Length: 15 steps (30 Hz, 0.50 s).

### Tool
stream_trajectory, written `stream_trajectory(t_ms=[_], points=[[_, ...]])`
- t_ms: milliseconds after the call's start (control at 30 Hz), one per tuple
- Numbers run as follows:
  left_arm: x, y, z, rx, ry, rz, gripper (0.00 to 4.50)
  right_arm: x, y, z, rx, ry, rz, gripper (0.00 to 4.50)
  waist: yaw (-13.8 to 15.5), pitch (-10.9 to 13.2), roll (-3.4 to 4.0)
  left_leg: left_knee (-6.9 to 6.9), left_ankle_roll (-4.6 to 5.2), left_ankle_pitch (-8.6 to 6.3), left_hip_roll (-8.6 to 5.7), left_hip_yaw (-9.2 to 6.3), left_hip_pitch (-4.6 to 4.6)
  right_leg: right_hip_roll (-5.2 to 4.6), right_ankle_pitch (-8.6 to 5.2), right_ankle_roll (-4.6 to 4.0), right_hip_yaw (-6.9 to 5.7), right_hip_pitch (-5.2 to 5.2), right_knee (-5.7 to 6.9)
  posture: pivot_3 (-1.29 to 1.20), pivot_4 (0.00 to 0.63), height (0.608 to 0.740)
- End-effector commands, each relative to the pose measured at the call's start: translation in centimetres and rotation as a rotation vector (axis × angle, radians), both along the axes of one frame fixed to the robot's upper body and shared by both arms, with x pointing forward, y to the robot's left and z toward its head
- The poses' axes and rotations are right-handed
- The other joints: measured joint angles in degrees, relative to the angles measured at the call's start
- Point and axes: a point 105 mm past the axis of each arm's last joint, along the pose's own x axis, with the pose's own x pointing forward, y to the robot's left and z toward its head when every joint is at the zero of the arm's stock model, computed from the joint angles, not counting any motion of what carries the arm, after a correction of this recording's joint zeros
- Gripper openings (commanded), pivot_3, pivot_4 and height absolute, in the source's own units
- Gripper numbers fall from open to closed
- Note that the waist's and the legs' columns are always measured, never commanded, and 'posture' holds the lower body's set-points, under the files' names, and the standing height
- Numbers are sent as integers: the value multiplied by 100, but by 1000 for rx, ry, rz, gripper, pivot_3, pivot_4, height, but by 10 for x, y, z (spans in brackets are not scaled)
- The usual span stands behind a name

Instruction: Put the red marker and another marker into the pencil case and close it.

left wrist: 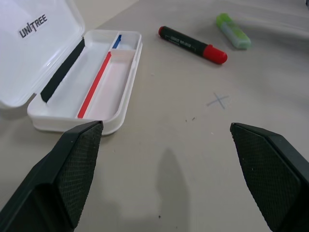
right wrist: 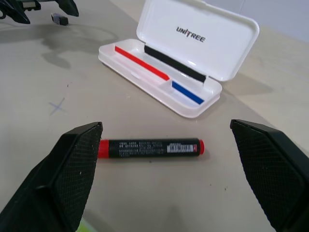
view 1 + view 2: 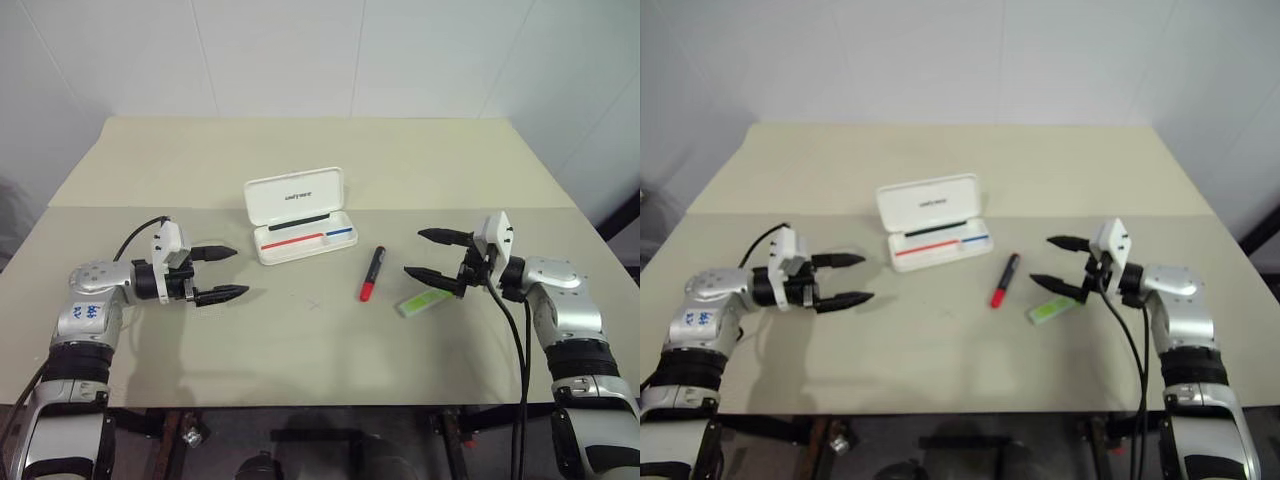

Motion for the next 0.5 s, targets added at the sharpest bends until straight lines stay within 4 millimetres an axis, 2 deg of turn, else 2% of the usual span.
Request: stream_trajectory(t_ms=[33, 167, 300, 500], points=[[5, -4, 16, 21, -51, -14, 4486, 0, 0, 28, 56, -105, -13, 4500, 3, 0, 0, 2, 2, -1, 0, 0, 1, 0, 0, 1, 1, 1, 0, 0, 150, 740], [14, -6, 14, 49, -24, 16, 4486, 4, 4, 27, 94, -117, -35, 4500, 1, 0, 0, 9, 10, -6, -1, -2, 2, 0, 1, 2, 1, 6, 1, 0, 150, 740], [24, -15, 15, 42, -11, 10, 4486, -3, 21, 26, 107, -107, 23, 4500, 3, 0, 0, 11, 9, -5, -1, -2, -1, 0, 2, 3, 1, 6, 0, 0, 150, 740], [31, -30, 11, 71, 14, -42, 4486, -10, 32, 27, 107, -114, 48, 4500, 7, 0, 0, 21, 9, -6, -1, -1, -4, 0, 4, 6, 2, 7, -1, 0, 150, 740]])
